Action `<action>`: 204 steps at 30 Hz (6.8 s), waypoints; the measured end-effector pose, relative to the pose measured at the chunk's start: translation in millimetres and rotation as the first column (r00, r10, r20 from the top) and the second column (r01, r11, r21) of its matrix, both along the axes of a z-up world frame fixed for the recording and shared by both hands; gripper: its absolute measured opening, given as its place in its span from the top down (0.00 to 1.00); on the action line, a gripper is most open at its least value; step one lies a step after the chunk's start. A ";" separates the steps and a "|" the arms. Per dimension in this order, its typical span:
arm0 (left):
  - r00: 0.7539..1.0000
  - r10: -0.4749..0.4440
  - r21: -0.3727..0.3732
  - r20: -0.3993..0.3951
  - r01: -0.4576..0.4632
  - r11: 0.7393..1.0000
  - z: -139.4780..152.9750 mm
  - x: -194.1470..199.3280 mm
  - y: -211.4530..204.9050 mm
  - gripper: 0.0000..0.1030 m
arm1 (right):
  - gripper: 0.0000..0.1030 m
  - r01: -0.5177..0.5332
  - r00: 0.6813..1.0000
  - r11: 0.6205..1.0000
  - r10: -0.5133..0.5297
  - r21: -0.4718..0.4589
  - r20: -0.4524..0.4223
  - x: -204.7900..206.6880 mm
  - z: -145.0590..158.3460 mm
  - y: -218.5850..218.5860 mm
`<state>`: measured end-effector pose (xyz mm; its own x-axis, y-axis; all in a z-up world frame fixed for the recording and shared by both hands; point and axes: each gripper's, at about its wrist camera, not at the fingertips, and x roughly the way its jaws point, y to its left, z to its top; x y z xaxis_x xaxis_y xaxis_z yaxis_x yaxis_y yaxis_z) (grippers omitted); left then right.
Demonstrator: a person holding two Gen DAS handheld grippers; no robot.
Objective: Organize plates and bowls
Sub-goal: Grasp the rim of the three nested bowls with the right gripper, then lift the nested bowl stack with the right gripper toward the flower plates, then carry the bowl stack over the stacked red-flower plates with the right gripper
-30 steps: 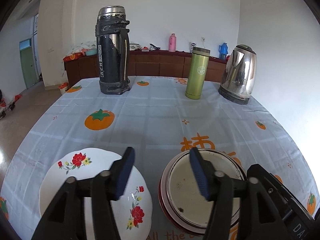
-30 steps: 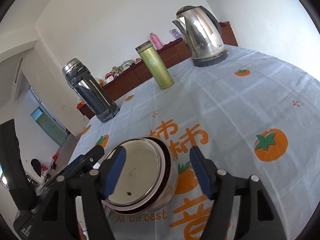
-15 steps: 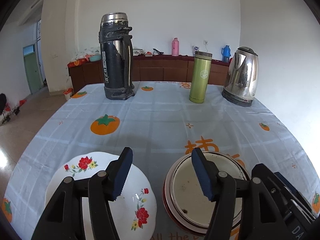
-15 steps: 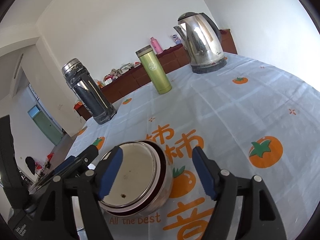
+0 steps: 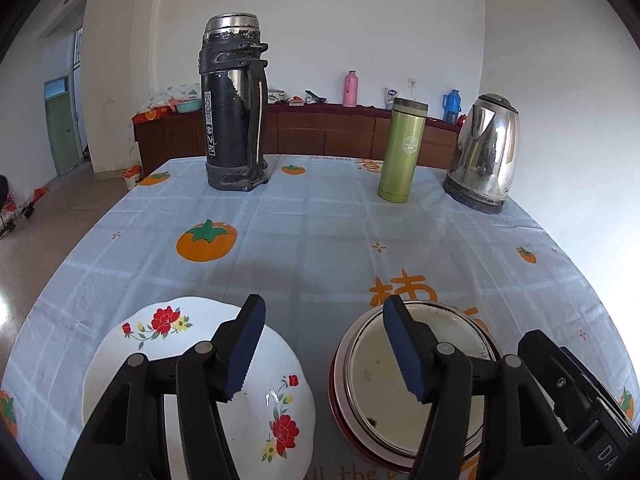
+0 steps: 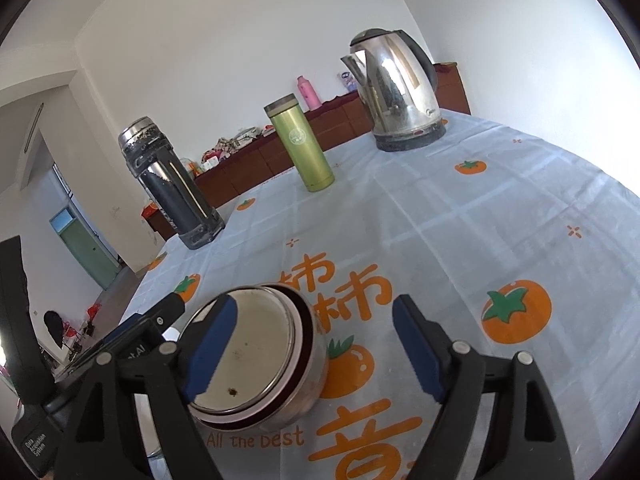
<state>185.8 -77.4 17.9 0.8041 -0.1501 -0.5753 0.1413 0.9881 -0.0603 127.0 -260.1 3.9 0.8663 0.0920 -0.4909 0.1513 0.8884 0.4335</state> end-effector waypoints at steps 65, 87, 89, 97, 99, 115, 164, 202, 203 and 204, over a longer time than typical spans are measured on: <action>0.959 -0.197 -0.157 -0.205 0.166 0.973 -34.9 0.9 -42.8 0.39 | 0.83 0.011 0.965 0.999 -0.019 -0.030 -0.261 13.0 -26.3 -30.1; 0.957 -0.168 -0.191 -0.236 0.124 0.974 -51.1 -9.3 -48.1 0.73 | 0.61 -0.072 0.942 0.966 0.147 0.248 -0.303 19.4 -55.2 -39.3; 0.959 -0.162 -0.185 -0.234 0.119 0.975 -51.1 -10.0 -49.1 0.72 | 0.63 -0.073 0.941 0.966 0.149 0.249 -0.303 19.7 -55.7 -39.8; 0.954 -0.166 -0.218 -0.249 0.112 0.969 -55.8 -10.9 -47.7 0.65 | 0.68 -0.052 0.949 0.969 0.123 0.241 -0.291 16.8 -53.3 -39.9; 0.959 -0.162 -0.205 -0.232 0.115 0.972 -54.4 -13.0 -48.3 0.68 | 0.68 -0.049 0.951 0.975 0.112 0.218 -0.289 16.1 -51.4 -37.2; 0.970 -0.106 -0.215 -0.219 0.058 0.975 -50.1 -24.6 -32.2 0.69 | 0.69 -0.082 0.954 0.986 0.120 0.148 -0.274 12.7 -44.0 -20.4; 0.992 -0.073 -0.160 -0.100 0.056 0.985 -16.1 -61.2 13.4 0.70 | 0.70 -0.076 0.986 0.974 0.106 0.213 -0.131 -27.7 -21.8 23.7; 0.995 0.048 -0.207 -0.084 -0.065 0.976 -6.5 -44.4 125.4 0.70 | 0.70 -0.174 0.975 0.965 0.197 0.194 -0.107 3.6 -8.8 135.3; 0.995 0.053 -0.209 -0.085 -0.070 0.975 -6.5 -43.9 128.4 0.70 | 0.70 -0.178 0.974 0.965 0.201 0.193 -0.108 4.5 -8.8 138.5; 0.995 0.056 -0.210 -0.086 -0.073 0.975 -6.6 -43.5 130.4 0.70 | 0.70 -0.181 0.973 0.964 0.205 0.192 -0.109 5.2 -8.9 141.2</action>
